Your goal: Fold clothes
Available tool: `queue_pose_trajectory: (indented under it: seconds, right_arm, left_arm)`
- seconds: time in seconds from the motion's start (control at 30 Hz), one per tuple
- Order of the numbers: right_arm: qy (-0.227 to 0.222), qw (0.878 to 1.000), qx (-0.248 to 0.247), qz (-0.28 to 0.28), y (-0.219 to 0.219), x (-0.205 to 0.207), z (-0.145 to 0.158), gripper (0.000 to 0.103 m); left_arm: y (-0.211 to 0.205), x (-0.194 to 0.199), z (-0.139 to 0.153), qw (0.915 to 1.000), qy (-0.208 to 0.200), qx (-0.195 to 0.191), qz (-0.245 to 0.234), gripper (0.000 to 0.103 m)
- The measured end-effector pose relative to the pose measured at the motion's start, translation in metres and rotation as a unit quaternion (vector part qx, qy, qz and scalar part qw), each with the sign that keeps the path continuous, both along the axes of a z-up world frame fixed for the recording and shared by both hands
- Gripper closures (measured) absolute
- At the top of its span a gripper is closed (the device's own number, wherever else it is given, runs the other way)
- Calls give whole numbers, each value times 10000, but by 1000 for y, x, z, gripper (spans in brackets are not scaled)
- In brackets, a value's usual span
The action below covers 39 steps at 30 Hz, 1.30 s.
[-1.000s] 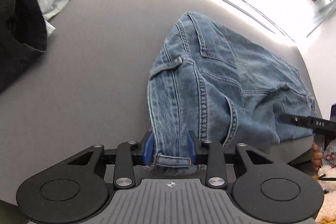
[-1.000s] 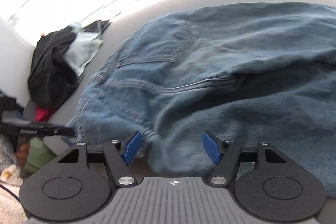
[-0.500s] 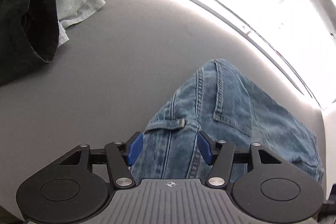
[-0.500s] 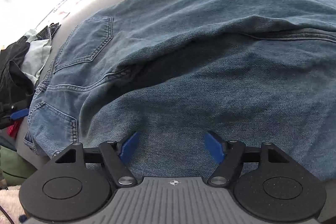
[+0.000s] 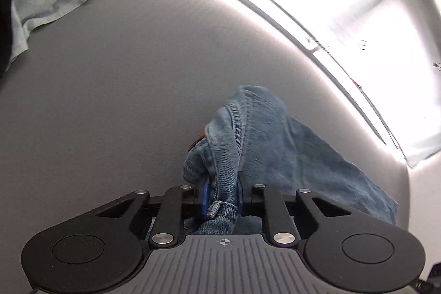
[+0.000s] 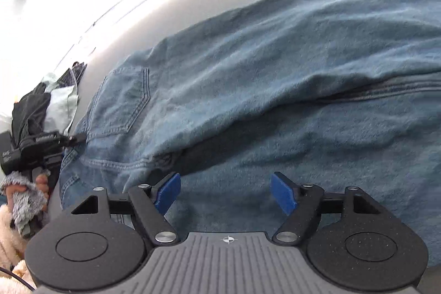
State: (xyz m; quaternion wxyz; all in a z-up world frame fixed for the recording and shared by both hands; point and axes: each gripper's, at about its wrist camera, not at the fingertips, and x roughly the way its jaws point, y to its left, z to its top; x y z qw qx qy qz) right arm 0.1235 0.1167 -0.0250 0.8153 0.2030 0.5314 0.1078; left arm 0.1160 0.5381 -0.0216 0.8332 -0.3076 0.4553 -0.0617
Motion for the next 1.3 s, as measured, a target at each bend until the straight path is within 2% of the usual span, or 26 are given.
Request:
queue_pose_trajectory:
  seconds: [0.07, 0.13, 0.2, 0.3, 0.43, 0.53, 0.57, 0.67, 0.83, 0.87, 0.9, 0.93, 0.97, 1.03, 1.07, 1.13, 1.2, 1.3]
  right_arm:
    - [-216, 9994, 123, -220, 0, 7, 9, 27]
    - [-370, 9988, 177, -270, 4, 16, 16, 27]
    - [-496, 9985, 148, -196, 13, 26, 19, 27]
    - [-604, 9981, 140, 36, 29, 42, 20, 27]
    - [-690, 9950, 111, 716, 58, 59, 22, 27]
    - [-688, 9892, 221, 1273, 85, 72, 21, 27]
    - [-636, 9877, 268, 1405, 92, 75, 18, 27]
    - [-431, 9820, 329, 1809, 110, 80, 7, 27]
    - [-199, 9823, 732, 1714, 107, 78, -5, 27]
    - [-273, 9830, 699, 1678, 106, 76, -6, 31]
    - [-351, 9840, 614, 1634, 104, 76, -8, 44]
    - [-313, 9859, 498, 1568, 104, 77, -10, 52]
    - [-270, 9876, 388, 1496, 103, 78, -12, 56]
    - [-177, 9902, 400, 1328, 98, 82, -16, 56]
    - [-151, 9905, 475, 1285, 94, 82, -17, 56]
    - [-125, 9906, 546, 1247, 90, 82, -19, 56]
    - [-142, 9902, 488, 1300, 92, 82, -20, 55]
    - [-112, 9901, 499, 1307, 93, 82, -22, 53]
  left_arm:
    - [-25, -1, 13, 9982, -214, -4, -557, 79]
    - [-59, 2, 20, 9923, -347, 151, -1179, 79]
    - [-95, 7, 19, 9827, -416, 433, -1751, 79]
    - [-148, 13, 7, 9631, -419, 793, -2536, 78]
    - [-194, 7, -17, 9466, -241, 635, -3151, 73]
    - [-209, -6, -24, 9341, -186, 749, -3485, 71]
    - [-208, -9, -24, 9332, -200, 772, -3503, 71]
    - [-201, -10, -25, 9376, -157, 667, -3410, 71]
    - [-182, -12, -25, 9490, -71, 526, -3107, 68]
    - [-177, -13, -22, 9519, -85, 479, -3025, 67]
    - [-167, -14, -17, 9562, -131, 385, -2899, 62]
    - [-158, -14, -12, 9605, -195, 301, -2761, 55]
    - [-145, -15, -5, 9663, -282, 224, -2547, 52]
    - [-123, -16, 4, 9757, -406, 113, -2151, 46]
    - [-104, -16, 9, 9826, -467, -14, -1798, 45]
    - [-72, -14, 13, 9902, -455, -384, -1262, 38]
    - [-46, -10, 12, 9926, -482, -757, -814, 29]
    - [-21, 7, 1, 9918, -409, -1114, -469, 25]
